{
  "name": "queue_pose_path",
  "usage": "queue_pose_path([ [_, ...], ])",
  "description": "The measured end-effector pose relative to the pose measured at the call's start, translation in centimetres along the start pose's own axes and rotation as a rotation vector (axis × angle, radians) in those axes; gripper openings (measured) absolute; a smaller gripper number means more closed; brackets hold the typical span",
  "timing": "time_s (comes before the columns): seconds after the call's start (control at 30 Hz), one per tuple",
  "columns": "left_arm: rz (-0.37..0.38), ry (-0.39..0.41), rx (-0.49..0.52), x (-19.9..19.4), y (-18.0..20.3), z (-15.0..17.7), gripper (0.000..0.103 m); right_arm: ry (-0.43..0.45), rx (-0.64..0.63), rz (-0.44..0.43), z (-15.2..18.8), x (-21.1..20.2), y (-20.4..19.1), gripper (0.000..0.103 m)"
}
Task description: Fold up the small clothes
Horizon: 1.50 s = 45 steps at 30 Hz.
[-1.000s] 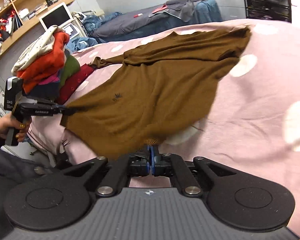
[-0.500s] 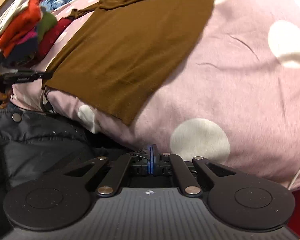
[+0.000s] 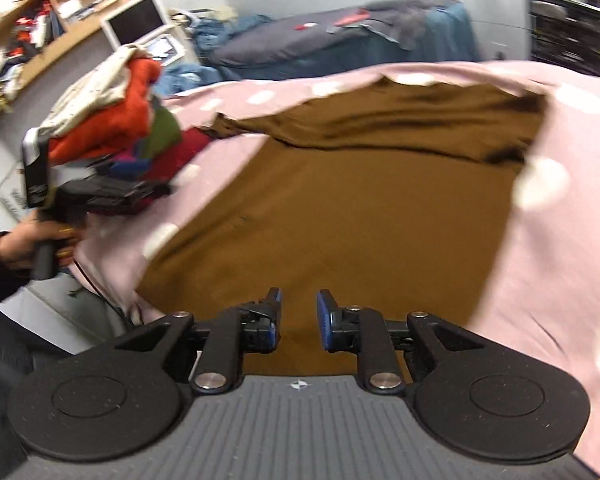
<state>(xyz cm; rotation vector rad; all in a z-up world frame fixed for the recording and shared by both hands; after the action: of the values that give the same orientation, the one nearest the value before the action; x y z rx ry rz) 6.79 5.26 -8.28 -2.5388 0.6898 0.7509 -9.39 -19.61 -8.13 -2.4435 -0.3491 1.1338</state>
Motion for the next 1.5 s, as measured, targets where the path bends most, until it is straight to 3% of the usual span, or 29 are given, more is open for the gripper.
queue_pose_path([
  [0.1, -0.058, 0.031, -0.102, 4.4, -1.2, -2.0, 0.084, 0.004, 0.008, -0.019, -1.6, 2.7, -0.6, 0.037],
  [0.2, -0.136, 0.024, -0.195, 9.2, -3.4, -3.0, 0.065, 0.008, 0.043, -0.038, -2.7, 4.0, -0.9, 0.037],
  [0.3, -0.203, -0.032, -0.336, 13.7, -6.6, -3.0, 0.062, 0.022, 0.069, -0.034, -3.4, 4.6, -0.7, 0.039],
  [0.43, -0.354, -0.084, -0.508, 18.0, -12.3, -2.4, 0.061, 0.004, 0.134, -0.037, -3.3, 5.1, -0.1, 0.040],
  [0.6, -0.463, -0.195, -0.793, 21.3, -18.9, 0.3, 0.060, -0.037, 0.155, -0.026, -2.5, 5.4, 0.5, 0.042],
  [0.67, -0.475, -0.238, -0.838, 22.6, -20.5, 1.3, 0.060, -0.050, 0.165, -0.033, -2.3, 5.6, 0.7, 0.043],
  [0.77, -0.507, -0.269, -0.798, 23.9, -21.7, 1.3, 0.060, -0.062, 0.167, -0.029, -2.2, 6.0, 0.9, 0.043],
  [0.83, -0.520, -0.305, -0.760, 24.7, -21.9, 1.2, 0.054, -0.067, 0.173, -0.033, -2.3, 6.4, 1.1, 0.043],
  [0.87, -0.534, -0.320, -0.738, 24.8, -21.8, 1.1, 0.050, -0.066, 0.175, -0.035, -2.4, 6.5, 1.2, 0.043],
  [0.93, -0.562, -0.330, -0.717, 24.8, -22.0, 1.1, 0.023, -0.068, 0.179, -0.037, -2.6, 6.9, 1.4, 0.043],
  [1.0, -0.552, -0.311, -0.728, 24.7, -22.5, 1.1, 0.010, -0.070, 0.178, -0.031, -2.7, 7.0, 1.5, 0.043],
  [1.1, -0.550, -0.284, -0.750, 24.0, -23.0, 0.7, 0.008, -0.068, 0.158, -0.015, -3.0, 7.0, 1.6, 0.044],
  [1.2, -0.633, -0.200, -0.727, 22.5, -23.9, -0.9, 0.007, -0.050, 0.143, -0.002, -3.5, 6.7, 1.6, 0.044],
  [1.37, -0.758, 0.018, -0.553, 18.4, -23.3, -7.3, 0.007, -0.020, 0.124, 0.009, -4.1, 5.8, 1.5, 0.044],
  [1.43, -0.705, 0.078, -0.495, 17.7, -21.9, -10.2, 0.007, -0.007, 0.101, 0.023, -4.2, 5.5, 1.6, 0.044],
  [1.5, -0.589, 0.165, -0.430, 17.0, -19.1, -13.2, 0.007, 0.004, 0.092, 0.038, -4.4, 5.4, 1.7, 0.044],
])
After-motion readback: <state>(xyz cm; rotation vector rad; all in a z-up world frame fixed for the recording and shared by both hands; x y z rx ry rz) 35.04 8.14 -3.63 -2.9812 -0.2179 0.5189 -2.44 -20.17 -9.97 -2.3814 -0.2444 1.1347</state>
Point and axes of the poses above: each gripper's, at about its wrist camera, not at the fingertips, and x roughly the way its jaws point, y to its right, z to its underside, the point moved 8 cm from there along x, roughly the way its jaws point, and after that the axes turned 12 degrees about x, right-handed, at the moved point
